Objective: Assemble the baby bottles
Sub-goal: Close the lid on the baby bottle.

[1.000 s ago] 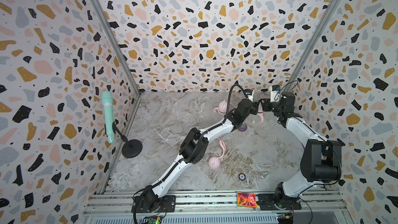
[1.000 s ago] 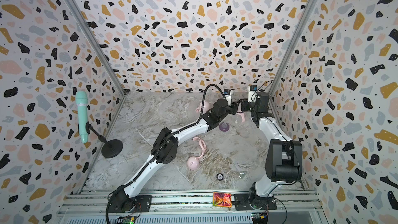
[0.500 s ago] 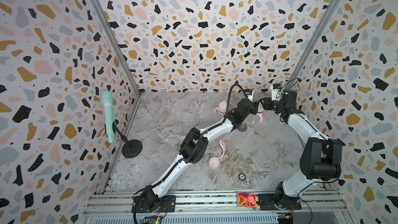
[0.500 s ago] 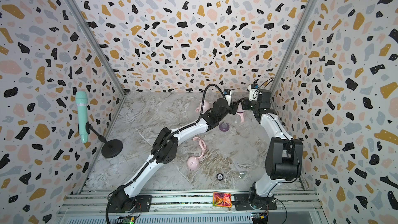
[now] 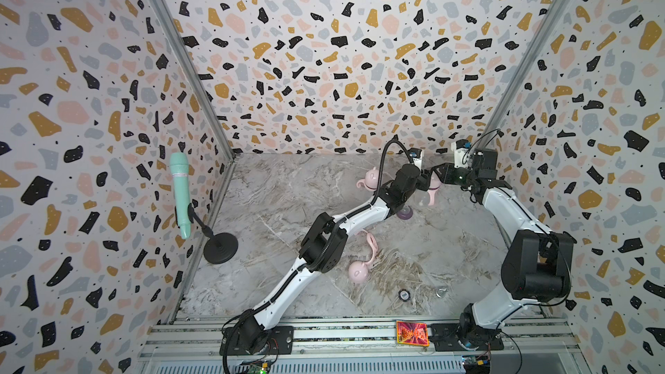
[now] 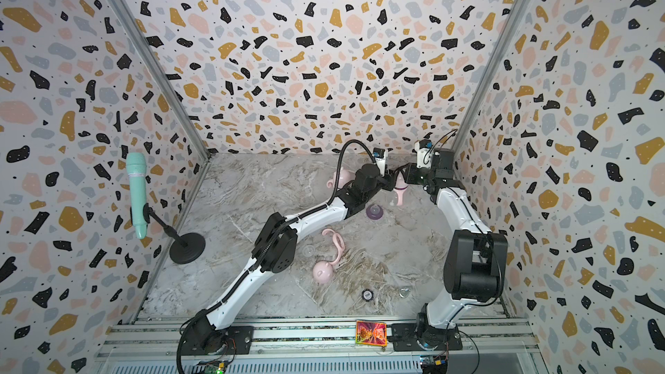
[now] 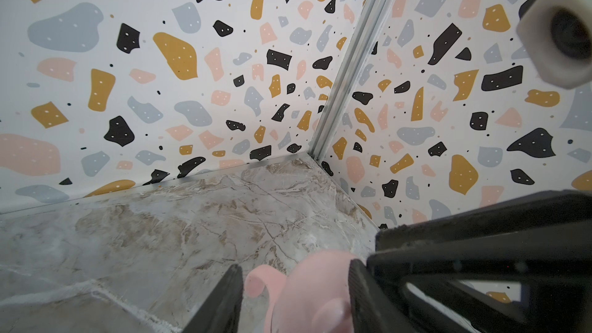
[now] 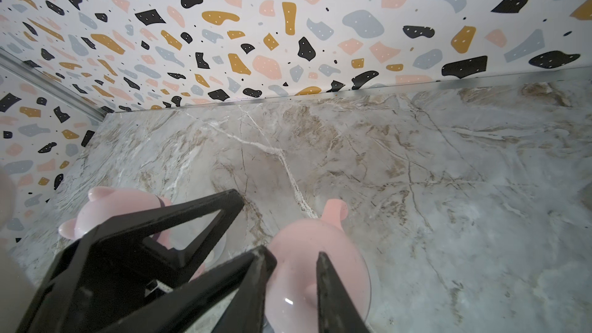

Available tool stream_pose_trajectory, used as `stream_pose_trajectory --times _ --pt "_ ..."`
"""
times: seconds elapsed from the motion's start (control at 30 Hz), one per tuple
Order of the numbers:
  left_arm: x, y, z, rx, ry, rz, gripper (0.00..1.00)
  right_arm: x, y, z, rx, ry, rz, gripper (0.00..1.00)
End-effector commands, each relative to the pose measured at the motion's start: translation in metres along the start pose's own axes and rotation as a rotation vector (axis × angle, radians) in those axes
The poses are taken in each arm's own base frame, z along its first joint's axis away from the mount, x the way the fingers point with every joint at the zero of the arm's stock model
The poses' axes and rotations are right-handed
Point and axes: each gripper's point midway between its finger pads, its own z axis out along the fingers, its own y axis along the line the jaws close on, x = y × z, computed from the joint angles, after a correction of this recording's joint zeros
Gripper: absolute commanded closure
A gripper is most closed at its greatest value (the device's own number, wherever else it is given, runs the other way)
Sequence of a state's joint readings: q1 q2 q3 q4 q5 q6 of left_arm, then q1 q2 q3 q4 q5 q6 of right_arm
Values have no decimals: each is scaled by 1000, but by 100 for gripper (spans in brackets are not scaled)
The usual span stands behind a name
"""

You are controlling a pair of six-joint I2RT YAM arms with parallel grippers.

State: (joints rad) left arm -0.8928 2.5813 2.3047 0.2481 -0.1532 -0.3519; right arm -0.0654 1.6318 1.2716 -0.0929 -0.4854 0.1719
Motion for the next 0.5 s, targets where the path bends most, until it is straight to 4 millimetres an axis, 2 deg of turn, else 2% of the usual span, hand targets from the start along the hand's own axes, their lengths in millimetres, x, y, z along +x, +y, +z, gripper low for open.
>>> stream_pose_trajectory --times 0.0,0.3,0.47 --pt "-17 -11 -1 41 -47 8 47 -32 18 -18 -33 -82 -44 71" --pt "-18 -9 -1 41 -48 8 48 -62 28 -43 -11 -202 -106 70" --pt "-18 -11 -1 47 -48 8 48 -61 13 -50 86 -230 -94 70"
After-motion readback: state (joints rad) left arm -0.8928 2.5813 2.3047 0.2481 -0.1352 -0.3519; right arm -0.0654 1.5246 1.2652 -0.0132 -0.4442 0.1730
